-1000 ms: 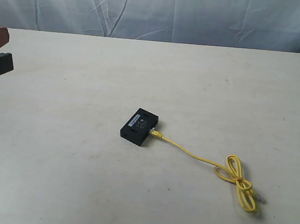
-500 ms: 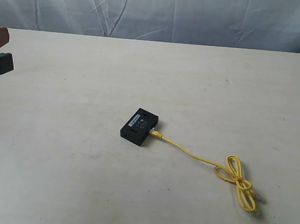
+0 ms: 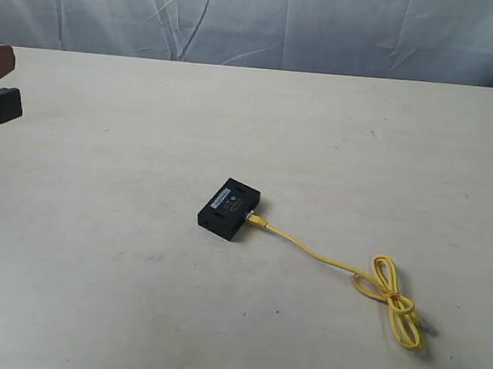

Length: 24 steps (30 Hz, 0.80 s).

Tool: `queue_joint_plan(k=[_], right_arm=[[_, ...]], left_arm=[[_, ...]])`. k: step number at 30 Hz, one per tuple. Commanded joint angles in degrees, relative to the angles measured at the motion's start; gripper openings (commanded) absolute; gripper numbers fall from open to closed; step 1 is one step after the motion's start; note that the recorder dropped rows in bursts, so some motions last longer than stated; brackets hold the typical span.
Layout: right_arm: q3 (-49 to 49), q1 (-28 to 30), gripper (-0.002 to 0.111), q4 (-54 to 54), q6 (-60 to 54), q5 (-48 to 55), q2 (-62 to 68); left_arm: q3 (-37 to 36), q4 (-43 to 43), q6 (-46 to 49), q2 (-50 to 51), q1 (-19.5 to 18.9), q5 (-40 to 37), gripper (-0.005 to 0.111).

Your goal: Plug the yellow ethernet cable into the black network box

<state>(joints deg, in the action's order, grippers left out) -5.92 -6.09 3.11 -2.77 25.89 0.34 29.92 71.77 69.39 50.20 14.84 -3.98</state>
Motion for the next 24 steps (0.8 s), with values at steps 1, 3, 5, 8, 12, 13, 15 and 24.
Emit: queue_joint_plan(k=[1,3,5,8,12,13,15,24], right_arm=[[2.69,0.29,0.000,1.57,-0.10,-1.57,-0.34],[2.89,0.29,0.000,2.13,-0.10,-1.70,-0.34],[2.89,0.34,0.000,2.64,-0.10,-1.49,-0.34],[2.89,0.34,0.000,2.91,-0.10,-1.34,-0.34],[3.46,0.34,0.000,2.90,-0.10,-1.60,-0.34],[3.94,0.34,0.000,2.90,-0.10,-1.81,-0.34],[5.69,0.34,0.000,2.90,-0.10,-3.09,-0.34],[5.92,0.44,0.000,2.75,-0.10,-4.17,-0.34]], left_arm=[[-0.27,-0.08,-0.01,-0.24,0.34,0.12,0.000],[-0.27,-0.08,-0.01,-0.24,0.34,0.12,0.000],[-0.27,-0.08,-0.01,-0.24,0.34,0.12,0.000],[-0.27,-0.08,-0.01,-0.24,0.34,0.12,0.000],[-0.27,-0.08,-0.01,-0.24,0.34,0.12,0.000],[-0.27,-0.08,-0.01,-0.24,0.34,0.12,0.000],[-0.27,-0.08,-0.01,-0.24,0.34,0.12,0.000],[-0.27,-0.08,-0.01,-0.24,0.34,0.12,0.000]])
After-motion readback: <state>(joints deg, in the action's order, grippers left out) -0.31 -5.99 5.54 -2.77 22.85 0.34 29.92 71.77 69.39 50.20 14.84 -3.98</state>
